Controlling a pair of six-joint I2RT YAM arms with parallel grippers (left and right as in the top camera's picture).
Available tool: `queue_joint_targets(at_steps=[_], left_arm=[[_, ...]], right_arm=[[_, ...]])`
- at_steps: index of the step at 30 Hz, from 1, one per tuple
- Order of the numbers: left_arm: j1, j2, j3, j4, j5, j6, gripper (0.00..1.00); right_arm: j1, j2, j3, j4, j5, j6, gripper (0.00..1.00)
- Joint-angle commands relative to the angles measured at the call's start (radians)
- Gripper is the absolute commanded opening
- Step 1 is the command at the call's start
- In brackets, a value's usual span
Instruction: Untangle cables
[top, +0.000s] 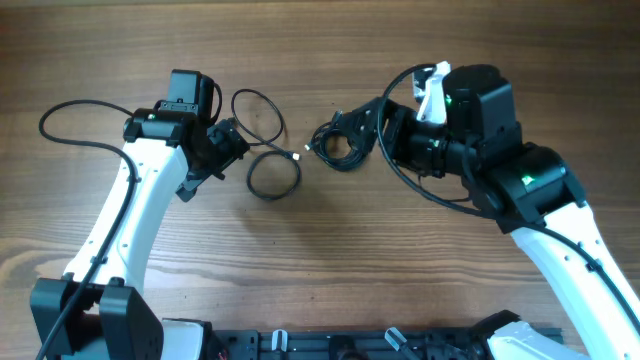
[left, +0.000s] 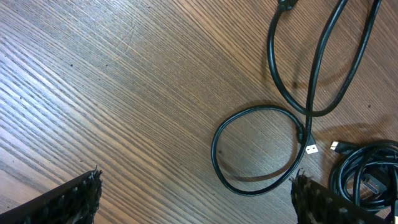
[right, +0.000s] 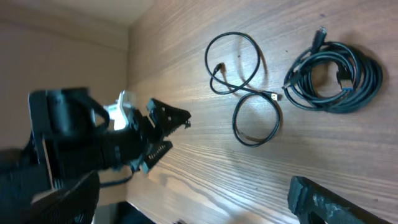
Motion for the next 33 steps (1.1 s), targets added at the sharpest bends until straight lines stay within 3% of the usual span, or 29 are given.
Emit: queue_joint_targets(at_steps=[1, 8, 14, 15, 17, 22, 29, 33], left_arm=[[0.001, 0.006, -0.006, 0.019, 0.029, -0.006, 1.00], [0.001, 0.047, -0.006, 0.154, 0.093, -0.219, 1.00], [0.002, 0.195, -0.006, 0.332, 0.226, -0.222, 0.93], [0.003, 0.208, -0.006, 0.339, 0.226, -0.234, 0.82], [0.005, 0.215, -0.006, 0.326, 0.224, -0.278, 0.76], [0.007, 0.221, -0.006, 0.319, 0.124, -0.340, 0.72], [0.054, 0.285, -0.006, 0.293, 0.129, -0.400, 0.71], [0.054, 0.287, -0.006, 0.356, 0.140, -0.399, 0.72]], right_arm=[[0.003, 0.020, 0.012, -0.027, 0.029, 0.075, 1.00], [0.005, 0.113, 0.012, -0.079, -0.008, 0.076, 1.00], [0.005, 0.137, 0.012, -0.084, -0.060, 0.075, 1.00], [0.005, 0.137, 0.012, -0.084, -0.064, 0.076, 1.00], [0.005, 0.137, 0.012, -0.084, -0.071, 0.075, 1.00], [0.005, 0.137, 0.012, -0.092, -0.072, 0.075, 1.00], [0.005, 0.137, 0.012, -0.100, -0.074, 0.075, 1.00], [0.005, 0.137, 0.012, -0.098, -0.074, 0.075, 1.00]])
